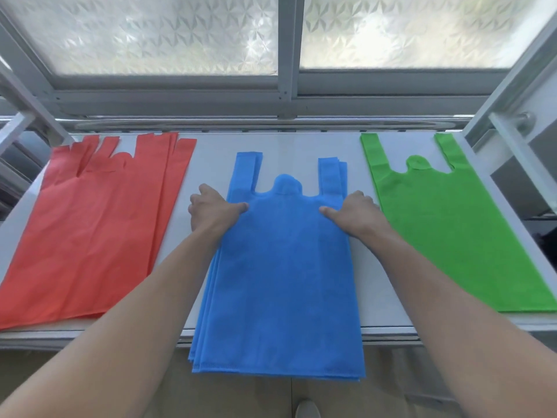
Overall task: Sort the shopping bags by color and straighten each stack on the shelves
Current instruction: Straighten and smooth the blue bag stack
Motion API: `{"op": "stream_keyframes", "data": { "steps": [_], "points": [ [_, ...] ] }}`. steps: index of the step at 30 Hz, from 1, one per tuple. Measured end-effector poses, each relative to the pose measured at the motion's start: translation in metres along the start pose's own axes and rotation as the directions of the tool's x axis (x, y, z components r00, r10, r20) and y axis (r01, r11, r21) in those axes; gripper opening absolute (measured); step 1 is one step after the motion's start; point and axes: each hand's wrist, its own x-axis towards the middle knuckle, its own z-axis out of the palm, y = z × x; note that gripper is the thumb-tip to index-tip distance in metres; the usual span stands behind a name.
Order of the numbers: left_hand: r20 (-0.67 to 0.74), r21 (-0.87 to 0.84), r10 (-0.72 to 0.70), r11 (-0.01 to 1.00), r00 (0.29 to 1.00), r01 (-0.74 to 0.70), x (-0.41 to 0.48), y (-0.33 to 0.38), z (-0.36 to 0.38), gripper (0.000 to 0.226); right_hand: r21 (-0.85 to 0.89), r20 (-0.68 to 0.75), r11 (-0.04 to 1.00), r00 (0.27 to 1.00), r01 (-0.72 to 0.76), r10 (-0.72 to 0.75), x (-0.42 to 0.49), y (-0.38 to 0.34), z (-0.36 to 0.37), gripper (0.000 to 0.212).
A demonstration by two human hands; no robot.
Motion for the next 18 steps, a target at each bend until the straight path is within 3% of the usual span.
{"op": "stream_keyframes", "data": {
  "steps": [3, 11, 18],
  "points": [
    [0.084, 0.05, -0.013, 0.999, 0.996, 0.009, -0.025, -0.013, -0.009, 0.092, -0.058, 0.04, 0.998, 0.999, 0.02, -0.018, -0.04, 0.016, 0.003, 0.073],
    [0.098, 0.087, 0.091, 0.991, 0.991, -0.1, -0.109, -0.068, -0.019, 0.057, -0.057, 0.035, 0.996, 0.997, 0.064, -0.062, -0.173, 0.069, 0.025, 0.034],
    [0.047, 0.144, 0.143, 0.978, 0.989, -0.149, -0.181, -0.105, -0.019, 0.055, 0.015, 0.086, 1.0, 0.996, 0.027, -0.028, -0.217, 0.088, 0.037, 0.045]
  ]
}}
